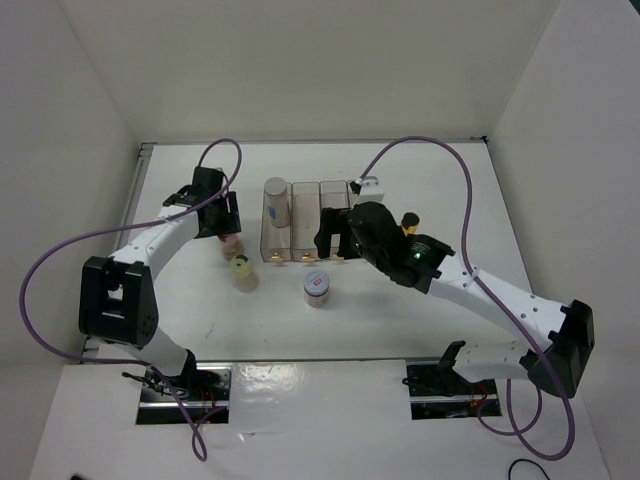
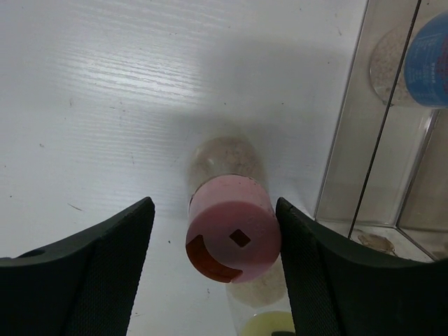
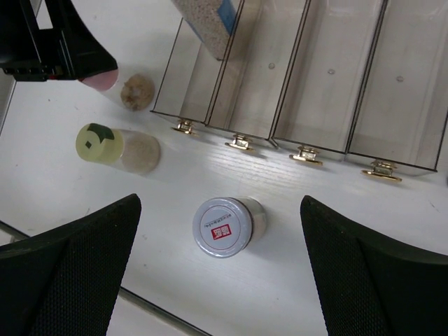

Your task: Organize the condiment bottles

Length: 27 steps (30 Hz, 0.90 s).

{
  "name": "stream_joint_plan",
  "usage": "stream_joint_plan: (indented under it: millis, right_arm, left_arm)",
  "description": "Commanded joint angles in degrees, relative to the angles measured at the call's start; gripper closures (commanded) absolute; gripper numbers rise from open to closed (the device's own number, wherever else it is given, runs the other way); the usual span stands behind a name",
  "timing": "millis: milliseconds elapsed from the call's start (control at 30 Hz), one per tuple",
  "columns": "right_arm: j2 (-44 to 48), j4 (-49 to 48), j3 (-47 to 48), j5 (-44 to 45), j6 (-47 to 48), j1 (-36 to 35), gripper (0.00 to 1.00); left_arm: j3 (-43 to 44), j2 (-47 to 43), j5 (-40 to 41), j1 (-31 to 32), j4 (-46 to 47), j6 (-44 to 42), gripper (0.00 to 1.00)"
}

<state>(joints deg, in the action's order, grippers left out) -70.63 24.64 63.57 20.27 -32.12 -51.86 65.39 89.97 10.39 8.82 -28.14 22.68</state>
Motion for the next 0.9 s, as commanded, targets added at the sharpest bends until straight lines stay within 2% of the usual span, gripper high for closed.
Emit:
stream_joint_plan:
  millis: [0,133,267,300,400,567,667,867]
  right_arm:
    - [2.3,-2.5,-0.8,-0.8,-0.6,1.5,0.01]
    - [3.5,-2.5,-1.3,-0.8,0.0,2.0,0.01]
    - [3.5,-2.5,-1.3,-0.2,0.5,2.0,0.01]
    - [3.5,-2.5,-1.3,-0.2,0.5,2.0,0.01]
    - [3.5,-2.5,-0.8,-0.2,0.5,2.0,0.01]
    - [4.0,-1.4,-0.3,1.6,0.5,2.0,0.01]
    - [4.0,0.0,0.8,2.4,-0.7,3.8,0.01]
    - [5.8,0.6,1.3,1.2,-1.3,11.9,0.01]
  left_arm:
    - [2.0,0.6,0.9,0.5,0.1,-0.4,0.24]
    - [2.0,1.2,0.9,1.5,-0.4,0.2,0.33]
    - [2.0,0.6,1.4,2.1,-1.0,0.2,0.45]
    - [2.0,0.6,1.9,2.1,-1.6,0.7,0.51]
    - [3.2,-0.1,2.5,2.6,-3.1,0.7,0.58]
    - [7.9,-4.4,3.8,2.6,-7.4,-0.4,0.65]
    - [12.8,-6.6,3.6,2.6,-10.2,-1.6,0.65]
    - [24.0,-8.7,1.0,3.2,-15.4,-3.7,0.65]
